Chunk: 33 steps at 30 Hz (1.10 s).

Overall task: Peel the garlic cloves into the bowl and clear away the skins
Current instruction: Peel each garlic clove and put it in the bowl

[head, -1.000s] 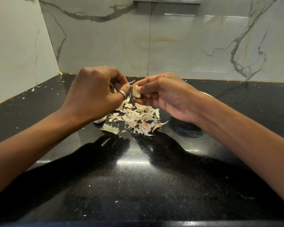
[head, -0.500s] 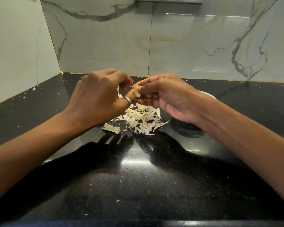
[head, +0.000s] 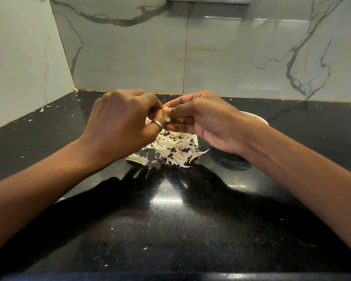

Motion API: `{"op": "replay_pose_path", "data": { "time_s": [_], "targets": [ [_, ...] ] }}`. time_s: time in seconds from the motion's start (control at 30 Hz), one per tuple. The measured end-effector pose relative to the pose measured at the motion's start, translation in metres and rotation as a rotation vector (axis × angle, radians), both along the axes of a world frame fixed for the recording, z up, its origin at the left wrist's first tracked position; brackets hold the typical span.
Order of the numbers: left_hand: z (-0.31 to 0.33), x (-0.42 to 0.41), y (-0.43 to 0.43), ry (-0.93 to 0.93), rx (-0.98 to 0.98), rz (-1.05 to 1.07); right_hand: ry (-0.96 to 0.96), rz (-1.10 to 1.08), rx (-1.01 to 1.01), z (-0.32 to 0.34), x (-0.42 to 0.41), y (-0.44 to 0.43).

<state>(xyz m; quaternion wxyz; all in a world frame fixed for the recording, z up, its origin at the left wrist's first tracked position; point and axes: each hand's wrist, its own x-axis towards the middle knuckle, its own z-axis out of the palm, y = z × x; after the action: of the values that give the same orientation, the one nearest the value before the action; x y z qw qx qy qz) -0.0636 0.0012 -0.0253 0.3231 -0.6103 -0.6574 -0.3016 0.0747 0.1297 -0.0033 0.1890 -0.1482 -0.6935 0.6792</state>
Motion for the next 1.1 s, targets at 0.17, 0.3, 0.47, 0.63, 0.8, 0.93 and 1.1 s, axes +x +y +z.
{"op": "replay_pose_path", "data": {
  "time_s": [0.17,0.3,0.47,0.63,0.8,0.93,1.1],
  "targets": [
    [-0.0005,0.0,0.0003,0.016,0.009,0.01,-0.007,0.0,0.011,-0.0006,-0.0011,-0.0014],
    [0.0024,-0.003,-0.0003,0.022,0.017,0.01,-0.008,0.015,0.008,0.0001,-0.0004,-0.0021],
    [0.006,-0.0056,-0.0019,-0.003,0.038,0.014,-0.014,0.005,0.013,0.0008,0.0012,-0.002],
    [0.0078,-0.0063,-0.0021,-0.054,0.044,0.009,-0.005,-0.031,0.017,0.0019,0.002,0.0013],
    [0.0067,-0.0053,-0.0016,-0.045,-0.009,-0.042,-0.002,-0.062,0.009,0.0017,0.0015,0.0028],
    [0.0062,-0.0041,-0.0015,-0.016,0.002,-0.023,-0.003,-0.073,0.0,0.0019,0.0015,0.0026],
    [0.0063,-0.0033,-0.0012,-0.044,-0.025,-0.041,0.002,-0.078,-0.016,0.0026,0.001,0.003]
  ]
}}
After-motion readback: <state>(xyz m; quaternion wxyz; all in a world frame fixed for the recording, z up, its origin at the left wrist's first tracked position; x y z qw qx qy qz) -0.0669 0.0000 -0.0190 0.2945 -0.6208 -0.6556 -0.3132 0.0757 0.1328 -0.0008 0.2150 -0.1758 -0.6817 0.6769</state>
